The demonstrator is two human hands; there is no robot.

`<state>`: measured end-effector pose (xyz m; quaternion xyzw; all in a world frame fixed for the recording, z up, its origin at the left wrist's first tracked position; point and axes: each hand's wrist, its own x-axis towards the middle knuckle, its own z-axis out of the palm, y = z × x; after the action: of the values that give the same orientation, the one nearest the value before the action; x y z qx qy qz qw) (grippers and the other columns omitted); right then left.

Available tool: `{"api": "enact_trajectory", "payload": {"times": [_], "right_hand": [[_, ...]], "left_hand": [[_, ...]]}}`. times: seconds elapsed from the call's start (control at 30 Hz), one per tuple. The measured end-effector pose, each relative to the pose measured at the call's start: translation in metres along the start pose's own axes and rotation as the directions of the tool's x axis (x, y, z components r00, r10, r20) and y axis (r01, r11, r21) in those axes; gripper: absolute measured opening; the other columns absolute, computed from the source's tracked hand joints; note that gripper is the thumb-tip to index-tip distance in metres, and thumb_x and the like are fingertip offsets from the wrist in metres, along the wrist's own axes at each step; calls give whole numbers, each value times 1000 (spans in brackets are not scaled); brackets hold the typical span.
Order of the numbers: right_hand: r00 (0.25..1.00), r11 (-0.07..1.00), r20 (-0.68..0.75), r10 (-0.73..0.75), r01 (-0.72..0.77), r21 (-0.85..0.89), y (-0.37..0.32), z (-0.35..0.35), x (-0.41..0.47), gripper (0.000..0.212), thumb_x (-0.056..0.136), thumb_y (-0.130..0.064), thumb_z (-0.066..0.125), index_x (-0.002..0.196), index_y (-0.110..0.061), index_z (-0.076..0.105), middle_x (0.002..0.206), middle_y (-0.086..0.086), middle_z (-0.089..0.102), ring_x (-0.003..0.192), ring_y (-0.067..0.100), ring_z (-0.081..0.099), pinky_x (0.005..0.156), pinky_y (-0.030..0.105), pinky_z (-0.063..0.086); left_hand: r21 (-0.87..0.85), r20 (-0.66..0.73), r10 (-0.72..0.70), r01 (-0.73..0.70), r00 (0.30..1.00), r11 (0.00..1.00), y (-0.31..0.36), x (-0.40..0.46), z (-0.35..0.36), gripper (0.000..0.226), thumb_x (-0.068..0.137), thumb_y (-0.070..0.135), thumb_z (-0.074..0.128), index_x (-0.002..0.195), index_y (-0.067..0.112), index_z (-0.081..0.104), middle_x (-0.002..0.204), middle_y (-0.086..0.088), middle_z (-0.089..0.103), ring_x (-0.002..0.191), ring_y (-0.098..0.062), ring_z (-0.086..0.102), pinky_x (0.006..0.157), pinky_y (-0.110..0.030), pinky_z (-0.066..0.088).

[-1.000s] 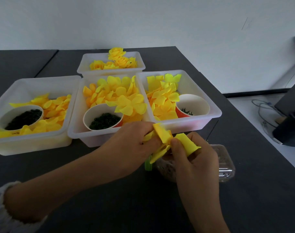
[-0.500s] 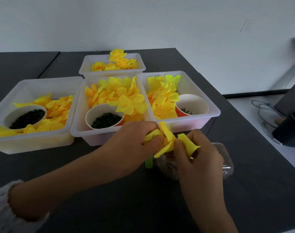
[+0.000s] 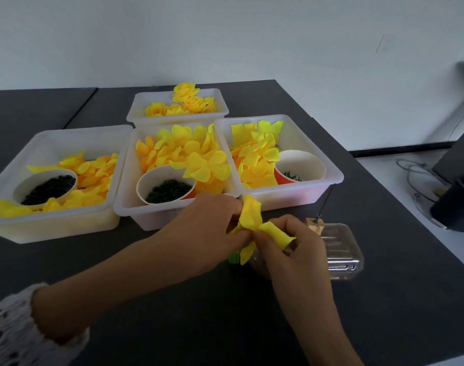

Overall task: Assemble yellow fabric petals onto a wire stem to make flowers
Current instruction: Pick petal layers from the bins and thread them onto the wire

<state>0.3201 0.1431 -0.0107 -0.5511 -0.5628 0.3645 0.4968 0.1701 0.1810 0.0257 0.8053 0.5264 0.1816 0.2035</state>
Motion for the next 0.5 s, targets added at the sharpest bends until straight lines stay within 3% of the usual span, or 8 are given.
{"api": "enact_trajectory", "payload": {"times": [0.13,0.23,0.3,0.37,0.5], "right_hand": [[999,999,-36,-27,28,23,-1,2,-4,10,86,-22,67,78,-24,62,80,-11,64,76,3,61,60,10,48],[994,997,-81,-71,67,-48,1,3,-7,15,85,-23,67,76,-29,58,83,-17,61,81,0,58,64,6,45],[988,988,-101,-113,102,-112,2,3,-9,18,85,-23,66,74,-31,55,75,-12,60,79,0,57,63,6,44],[980,975,-127,-155,131,-179,5,3,-12,21,85,-22,66,73,-31,51,68,-11,57,78,1,56,63,7,44],[973,970,-160,-167,133,-206,8,2,-18,21,84,-24,65,73,-31,48,76,-14,58,78,-1,56,62,7,43]], "left_hand": [[16,-43,-37,38,998,999,3,-1,5,20,91,45,55,99,30,63,86,17,61,71,2,55,59,-11,35],[55,43,-107,104,993,993,4,2,10,16,98,37,52,108,27,57,101,8,61,82,-2,56,63,-15,40],[43,-15,-91,92,996,995,8,0,10,8,96,38,55,93,30,56,90,11,58,72,-1,53,58,-13,36],[33,-62,-73,75,995,997,16,-4,9,18,91,38,59,75,35,50,77,14,55,65,-2,51,55,-13,32],[46,-103,-87,92,991,995,23,-10,10,24,81,41,58,64,33,43,65,12,50,58,-5,48,50,-13,28]]}}
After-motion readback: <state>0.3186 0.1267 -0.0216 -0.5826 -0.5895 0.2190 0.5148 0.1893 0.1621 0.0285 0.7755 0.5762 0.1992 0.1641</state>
